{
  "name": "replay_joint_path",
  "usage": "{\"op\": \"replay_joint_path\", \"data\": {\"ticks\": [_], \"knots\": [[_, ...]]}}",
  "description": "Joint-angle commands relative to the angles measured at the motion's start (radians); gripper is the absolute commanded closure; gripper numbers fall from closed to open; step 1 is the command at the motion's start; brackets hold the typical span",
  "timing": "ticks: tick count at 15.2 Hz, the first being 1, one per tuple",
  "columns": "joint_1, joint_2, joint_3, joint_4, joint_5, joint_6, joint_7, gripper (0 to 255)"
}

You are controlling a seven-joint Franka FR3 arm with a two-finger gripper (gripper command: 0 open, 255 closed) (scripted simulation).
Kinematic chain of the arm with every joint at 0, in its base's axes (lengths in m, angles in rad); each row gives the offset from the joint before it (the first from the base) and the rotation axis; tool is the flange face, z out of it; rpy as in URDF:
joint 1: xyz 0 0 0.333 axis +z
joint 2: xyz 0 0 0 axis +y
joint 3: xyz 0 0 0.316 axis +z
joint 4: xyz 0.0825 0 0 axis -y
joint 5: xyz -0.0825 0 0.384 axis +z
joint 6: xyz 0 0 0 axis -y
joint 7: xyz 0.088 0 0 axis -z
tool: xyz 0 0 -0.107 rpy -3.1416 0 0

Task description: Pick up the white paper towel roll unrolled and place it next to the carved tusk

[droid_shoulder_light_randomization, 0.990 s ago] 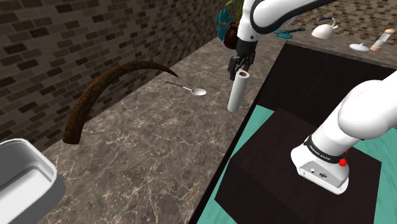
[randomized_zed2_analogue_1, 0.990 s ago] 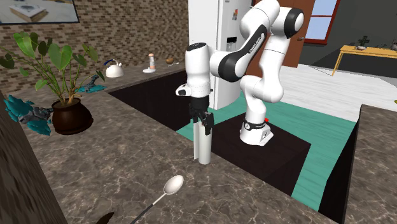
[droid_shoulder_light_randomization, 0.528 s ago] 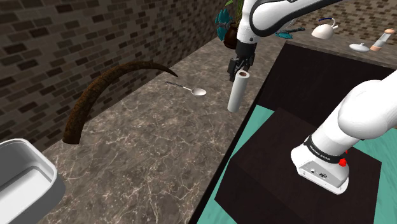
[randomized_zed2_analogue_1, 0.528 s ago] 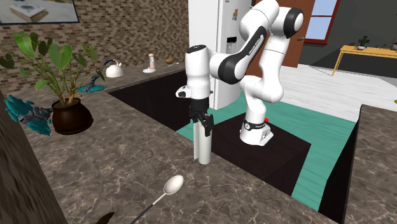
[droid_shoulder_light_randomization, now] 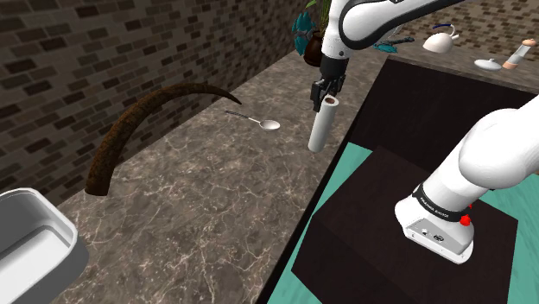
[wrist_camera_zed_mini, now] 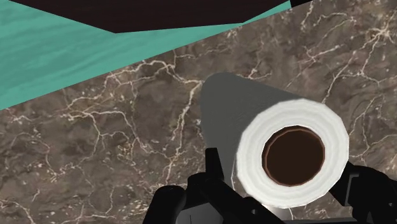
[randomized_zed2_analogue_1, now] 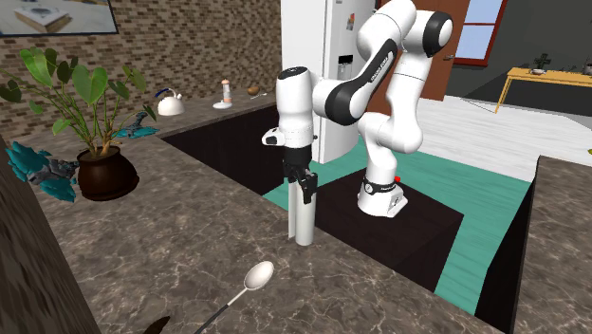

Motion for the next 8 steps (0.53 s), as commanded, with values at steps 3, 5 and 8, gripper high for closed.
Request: {"op": "replay_joint_path", "data": {"ticks": [3, 5, 8], "knots": [[0.0, 0.0, 0.0, 0.0, 0.0, 0.0, 0.0, 255], [0.0, -0.013, -0.001, 0.016, -0.001, -0.03, 0.001, 255], [0.0, -0.029, -0.003, 0.043, -0.002, -0.074, 0.003, 255]]}}
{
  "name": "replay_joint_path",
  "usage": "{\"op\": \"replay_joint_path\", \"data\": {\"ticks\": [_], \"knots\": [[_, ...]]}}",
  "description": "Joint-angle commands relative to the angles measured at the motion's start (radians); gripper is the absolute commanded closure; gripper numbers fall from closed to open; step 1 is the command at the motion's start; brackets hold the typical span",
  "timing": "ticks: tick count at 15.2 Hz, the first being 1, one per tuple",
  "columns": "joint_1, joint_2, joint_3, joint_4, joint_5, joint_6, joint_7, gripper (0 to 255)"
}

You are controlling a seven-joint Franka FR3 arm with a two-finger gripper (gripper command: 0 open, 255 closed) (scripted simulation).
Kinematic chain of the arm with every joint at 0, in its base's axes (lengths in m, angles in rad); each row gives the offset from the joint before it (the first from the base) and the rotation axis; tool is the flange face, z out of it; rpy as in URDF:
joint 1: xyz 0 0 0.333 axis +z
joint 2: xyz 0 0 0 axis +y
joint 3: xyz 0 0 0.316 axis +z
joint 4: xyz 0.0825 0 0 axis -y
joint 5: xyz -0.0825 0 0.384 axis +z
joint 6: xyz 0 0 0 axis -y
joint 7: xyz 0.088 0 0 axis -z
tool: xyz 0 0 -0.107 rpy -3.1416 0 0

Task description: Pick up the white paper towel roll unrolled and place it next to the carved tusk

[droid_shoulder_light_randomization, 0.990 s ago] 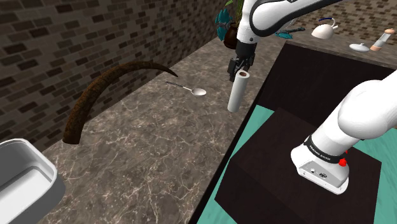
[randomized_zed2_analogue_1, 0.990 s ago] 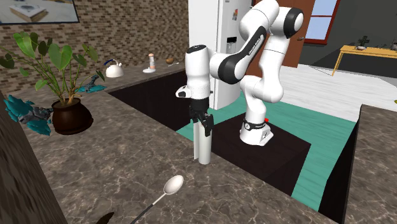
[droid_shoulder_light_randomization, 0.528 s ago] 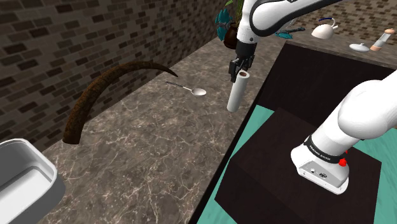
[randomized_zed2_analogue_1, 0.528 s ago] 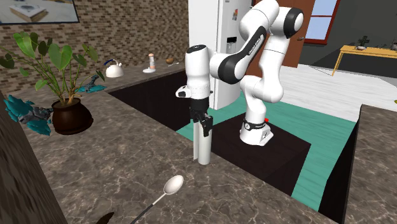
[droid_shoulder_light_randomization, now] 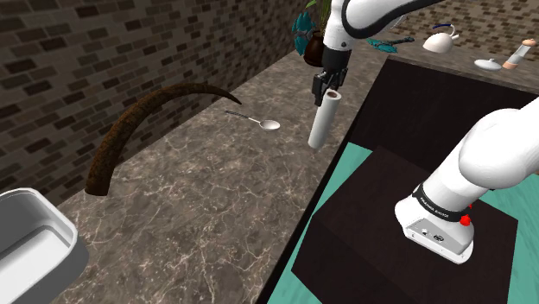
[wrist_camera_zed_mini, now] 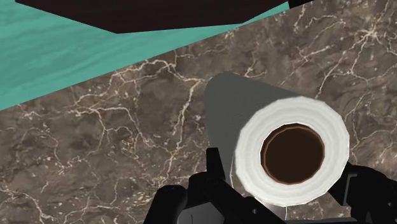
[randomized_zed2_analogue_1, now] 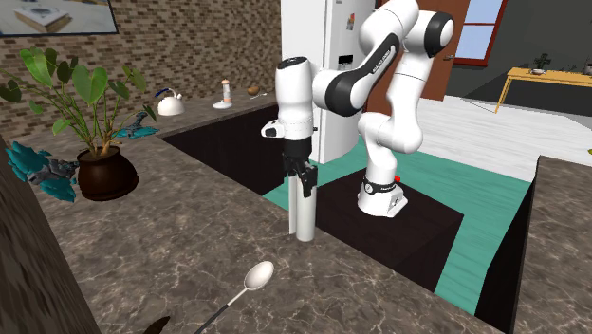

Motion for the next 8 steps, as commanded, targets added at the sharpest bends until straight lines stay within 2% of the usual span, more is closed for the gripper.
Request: {"op": "replay_joint_path", "data": {"ticks": [1, 8], "knots": [[0.001, -0.01, 0.0, 0.016, 0.0, -0.027, 0.003, 255], [-0.001, -0.039, -0.003, 0.087, -0.004, -0.126, 0.008, 255]]}}
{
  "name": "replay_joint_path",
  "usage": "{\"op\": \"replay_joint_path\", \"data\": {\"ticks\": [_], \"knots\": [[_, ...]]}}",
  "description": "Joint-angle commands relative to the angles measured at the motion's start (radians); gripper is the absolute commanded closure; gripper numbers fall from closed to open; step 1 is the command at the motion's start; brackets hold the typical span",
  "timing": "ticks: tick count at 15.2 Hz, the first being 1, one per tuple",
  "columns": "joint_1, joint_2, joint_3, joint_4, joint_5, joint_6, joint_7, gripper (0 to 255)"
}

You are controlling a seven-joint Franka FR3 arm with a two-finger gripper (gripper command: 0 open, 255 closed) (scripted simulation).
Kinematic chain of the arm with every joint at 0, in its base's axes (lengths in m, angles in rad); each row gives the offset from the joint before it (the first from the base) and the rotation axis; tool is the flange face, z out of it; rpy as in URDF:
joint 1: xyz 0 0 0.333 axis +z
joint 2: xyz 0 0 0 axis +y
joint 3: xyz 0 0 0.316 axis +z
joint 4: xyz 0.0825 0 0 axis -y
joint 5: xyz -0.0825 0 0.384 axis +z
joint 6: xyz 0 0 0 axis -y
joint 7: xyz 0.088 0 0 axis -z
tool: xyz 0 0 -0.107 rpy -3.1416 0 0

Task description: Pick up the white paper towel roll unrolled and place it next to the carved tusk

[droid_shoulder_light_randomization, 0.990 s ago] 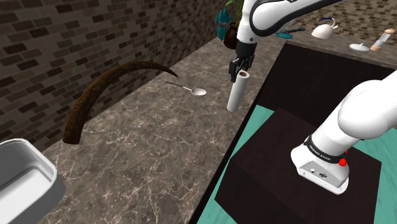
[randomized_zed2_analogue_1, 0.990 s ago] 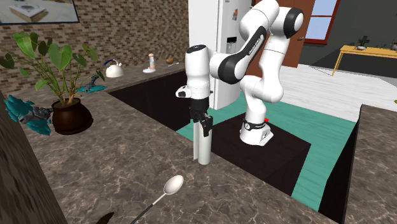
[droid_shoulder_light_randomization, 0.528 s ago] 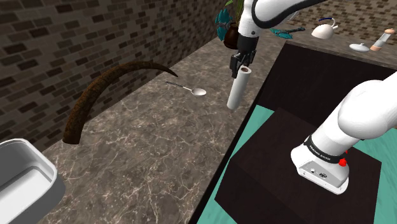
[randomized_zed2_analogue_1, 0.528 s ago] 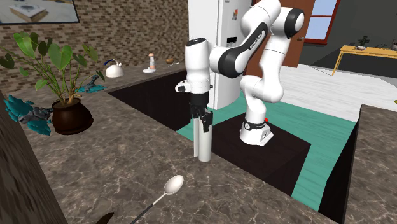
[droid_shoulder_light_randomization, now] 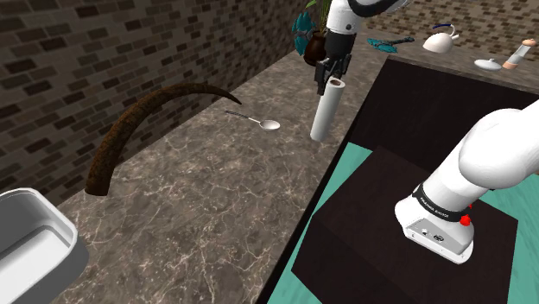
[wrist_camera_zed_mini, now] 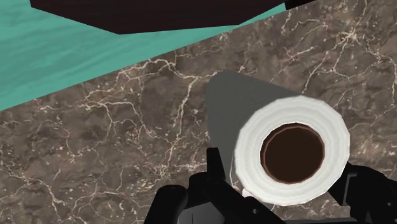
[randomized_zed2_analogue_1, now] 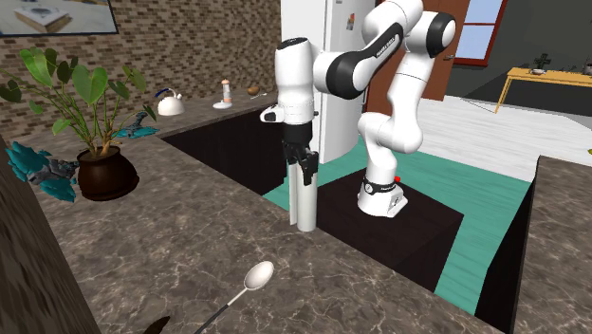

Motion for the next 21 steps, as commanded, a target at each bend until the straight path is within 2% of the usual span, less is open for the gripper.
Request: {"op": "replay_joint_path", "data": {"ticks": [1, 21], "knots": [[0.0, -0.009, -0.001, 0.022, -0.001, -0.032, 0.001, 255], [-0.004, -0.023, -0.01, 0.28, -0.009, -0.302, 0.016, 255]]}}
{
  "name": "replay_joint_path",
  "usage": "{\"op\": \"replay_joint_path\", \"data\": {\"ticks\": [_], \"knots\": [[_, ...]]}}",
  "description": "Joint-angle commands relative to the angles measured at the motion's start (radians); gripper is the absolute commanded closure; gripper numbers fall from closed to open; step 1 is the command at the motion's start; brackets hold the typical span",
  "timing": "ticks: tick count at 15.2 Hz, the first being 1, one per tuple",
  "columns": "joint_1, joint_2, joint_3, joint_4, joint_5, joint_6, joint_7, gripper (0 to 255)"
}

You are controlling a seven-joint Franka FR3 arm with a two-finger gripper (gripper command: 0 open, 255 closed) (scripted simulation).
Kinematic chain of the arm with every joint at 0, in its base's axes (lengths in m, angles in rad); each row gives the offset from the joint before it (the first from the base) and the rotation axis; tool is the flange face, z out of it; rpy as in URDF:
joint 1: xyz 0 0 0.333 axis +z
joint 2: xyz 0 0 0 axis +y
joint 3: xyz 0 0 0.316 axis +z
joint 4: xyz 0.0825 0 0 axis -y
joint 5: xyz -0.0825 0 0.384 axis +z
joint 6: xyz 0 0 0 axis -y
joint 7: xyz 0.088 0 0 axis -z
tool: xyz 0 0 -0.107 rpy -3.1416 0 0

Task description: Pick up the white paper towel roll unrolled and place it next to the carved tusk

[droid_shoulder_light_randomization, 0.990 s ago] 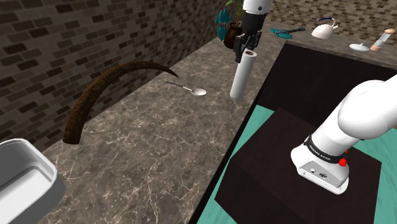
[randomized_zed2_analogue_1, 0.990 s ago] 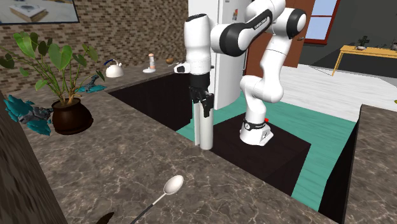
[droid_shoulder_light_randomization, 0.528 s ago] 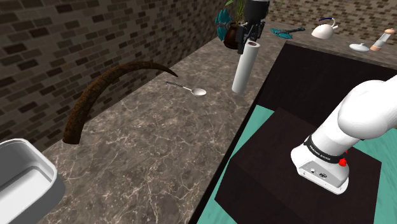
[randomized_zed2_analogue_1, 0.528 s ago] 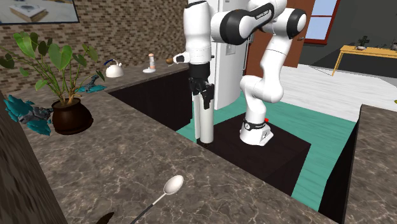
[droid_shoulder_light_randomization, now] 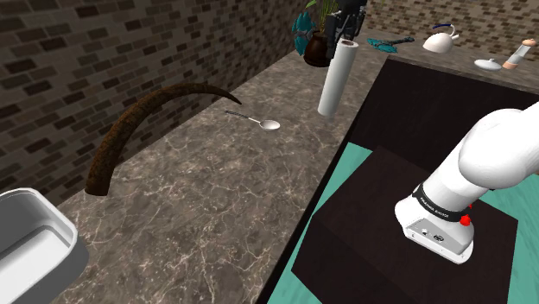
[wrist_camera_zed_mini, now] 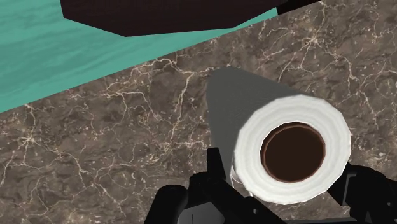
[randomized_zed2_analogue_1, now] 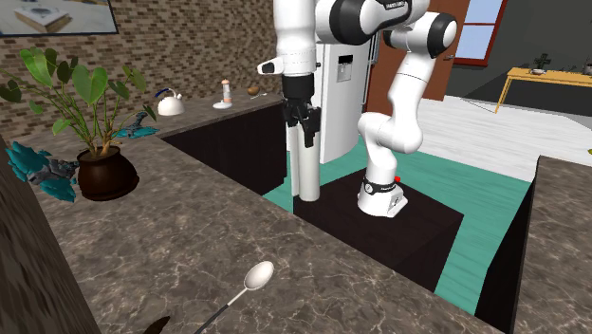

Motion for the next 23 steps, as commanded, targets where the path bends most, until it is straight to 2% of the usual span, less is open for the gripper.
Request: {"op": "replay_joint_path", "data": {"ticks": [1, 20, 23], "knots": [[-0.001, 0.005, -0.001, 0.033, -0.001, -0.028, 0.001, 255], [-0.003, 0.076, -0.005, 0.356, -0.007, -0.28, 0.018, 255], [0.02, 0.127, 0.044, 0.406, 0.006, -0.274, 0.091, 255]]}}
